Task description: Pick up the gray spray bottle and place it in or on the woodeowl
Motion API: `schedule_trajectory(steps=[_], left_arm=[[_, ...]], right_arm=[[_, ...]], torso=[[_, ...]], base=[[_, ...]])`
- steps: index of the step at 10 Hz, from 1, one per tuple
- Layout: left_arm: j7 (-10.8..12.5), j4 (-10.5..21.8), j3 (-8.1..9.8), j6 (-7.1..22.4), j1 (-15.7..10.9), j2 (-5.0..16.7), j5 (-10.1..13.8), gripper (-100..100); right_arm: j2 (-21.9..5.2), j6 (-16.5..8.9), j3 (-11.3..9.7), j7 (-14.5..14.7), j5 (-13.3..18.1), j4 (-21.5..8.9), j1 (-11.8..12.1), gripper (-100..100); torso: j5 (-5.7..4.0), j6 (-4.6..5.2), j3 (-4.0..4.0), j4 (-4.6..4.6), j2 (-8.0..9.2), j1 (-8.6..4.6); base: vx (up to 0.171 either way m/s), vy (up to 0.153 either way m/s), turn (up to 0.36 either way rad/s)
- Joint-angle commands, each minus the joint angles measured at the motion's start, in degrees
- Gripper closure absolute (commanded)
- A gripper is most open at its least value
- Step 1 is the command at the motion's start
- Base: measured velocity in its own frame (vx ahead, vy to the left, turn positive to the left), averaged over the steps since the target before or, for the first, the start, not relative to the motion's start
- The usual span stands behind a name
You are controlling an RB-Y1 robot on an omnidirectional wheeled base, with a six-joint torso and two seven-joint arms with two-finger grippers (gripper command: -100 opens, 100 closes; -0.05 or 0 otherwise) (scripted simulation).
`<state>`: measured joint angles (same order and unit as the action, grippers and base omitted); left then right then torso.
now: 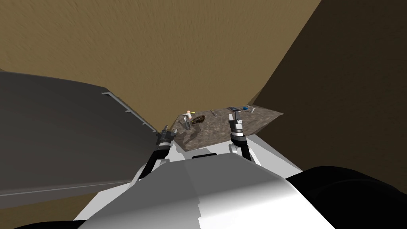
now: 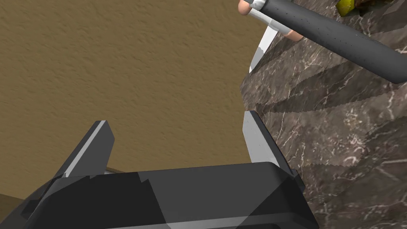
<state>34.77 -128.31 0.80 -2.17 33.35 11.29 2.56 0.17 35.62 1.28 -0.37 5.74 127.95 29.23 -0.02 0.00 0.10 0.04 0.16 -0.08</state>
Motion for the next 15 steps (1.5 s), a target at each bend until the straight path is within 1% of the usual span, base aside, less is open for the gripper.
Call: schedule_trajectory(steps=[1, 2, 3, 4, 5, 6, 7, 8, 9, 10, 11, 12, 13, 14, 15], left_arm=[[1.8, -0.3, 0.28, 1.1, 0.2, 0.1, 0.5, -100], [4.0, -0.6, 0.61, 3.0, 0.4, 0.1, 1.2, -100], [4.4, -0.6, 0.61, 3.0, 0.4, 0.1, 1.2, -100], [6.6, -0.9, 0.96, 5.0, 0.6, 0.0, 1.9, -100], [7.0, -0.9, 0.96, 5.0, 0.6, 0.0, 1.9, -100], [9.3, -1.3, 1.33, 7.1, 0.7, -0.1, 2.6, -100], [9.7, -1.3, 1.33, 7.1, 0.7, -0.1, 2.6, -100], [11.9, -1.7, 1.72, 9.3, 0.9, -0.2, 3.2, -100], [12.4, -1.7, 1.72, 9.3, 0.9, -0.2, 3.2, -100], [14.6, -2.1, 2.13, 11.5, 0.9, -0.3, 3.8, -100], [15.1, -2.1, 2.13, 11.5, 0.9, -0.3, 3.8, -100], [17.3, -2.5, 2.56, 13.7, 1.0, -0.4, 4.4, -100], [17.8, -2.5, 2.56, 13.7, 1.0, -0.4, 4.4, -100], [20.0, -3.0, 3.0, 15.9, 1.0, -0.5, 5.0, -100], [20.5, -3.0, 3.0, 15.9, 1.0, -0.5, 5.0, -100]], right_arm=[[0.0, 0.0, 0.0, 0.0, 0.0, 0.0, 0.0, 0], [0.0, 0.0, 0.0, 0.0, 0.0, 0.0, 0.0, 0], [0.0, 0.0, 0.0, 0.0, 0.0, 0.0, 0.0, 0], [0.0, 0.0, 0.0, 0.0, 0.0, 0.0, 0.0, 0], [0.0, 0.0, 0.0, 0.0, 0.0, 0.0, 0.0, 0], [0.0, 0.0, 0.0, 0.0, 0.0, 0.0, 0.0, 0], [0.0, 0.0, 0.0, 0.0, 0.0, 0.0, 0.0, 0], [0.0, 0.0, 0.0, 0.0, 0.0, 0.0, 0.0, 0], [0.0, 0.0, 0.0, 0.0, 0.0, 0.0, 0.0, 0], [0.0, 0.0, 0.0, 0.0, 0.0, 0.0, 0.0, 0], [0.0, 0.0, 0.0, 0.0, 0.0, 0.0, 0.0, 0], [0.0, 0.0, 0.0, 0.0, 0.0, 0.0, 0.0, 0], [0.0, 0.0, 0.0, 0.0, 0.0, 0.0, 0.0, 0], [0.0, 0.0, 0.0, 0.0, 0.0, 0.0, 0.0, 0], [0.0, 0.0, 0.0, 0.0, 0.0, 0.0, 0.0, 0]], torso=[[0.0, 0.0, 0.0, 0.0, 0.0, 0.0], [0.0, -0.01, -0.01, 0.0, -0.02, 0.03], [0.0, 0.0, -0.01, 0.0, -0.02, 0.01], [0.0, -0.01, -0.02, 0.0, -0.04, 0.03], [0.0, 0.0, -0.01, 0.0, -0.03, 0.03], [0.01, -0.02, -0.03, -0.01, -0.05, 0.04], [0.0, -0.01, -0.03, -0.01, -0.06, 0.01], [0.0, -0.02, -0.05, -0.01, -0.09, 0.03], [0.0, 0.0, -0.06, -0.02, -0.1, 0.01], [0.0, -0.02, -0.06, -0.02, -0.1, 0.04], [0.0, -0.01, -0.06, -0.02, -0.11, 0.04], [0.01, -0.02, -0.07, -0.02, -0.12, 0.06], [0.01, -0.01, -0.08, -0.03, -0.14, 0.05], [0.01, -0.02, -0.09, -0.03, -0.16, 0.06], [0.01, -0.01, -0.1, -0.04, -0.18, 0.04]], base=[[-0.034, -0.025, -0.046], [-0.032, -0.032, -0.087], [-0.028, -0.026, -0.041], [-0.032, -0.028, -0.091], [-0.023, -0.023, -0.043], [-0.021, -0.034, -0.07], [-0.015, -0.028, -0.042], [-0.01, -0.034, -0.091], [-0.012, -0.024, -0.035], [-0.011, -0.026, -0.064], [-0.005, -0.022, -0.037], [0.0, -0.024, -0.081], [0.003, -0.021, -0.032], [0.011, -0.029, -0.058], [0.01, -0.021, -0.031]])
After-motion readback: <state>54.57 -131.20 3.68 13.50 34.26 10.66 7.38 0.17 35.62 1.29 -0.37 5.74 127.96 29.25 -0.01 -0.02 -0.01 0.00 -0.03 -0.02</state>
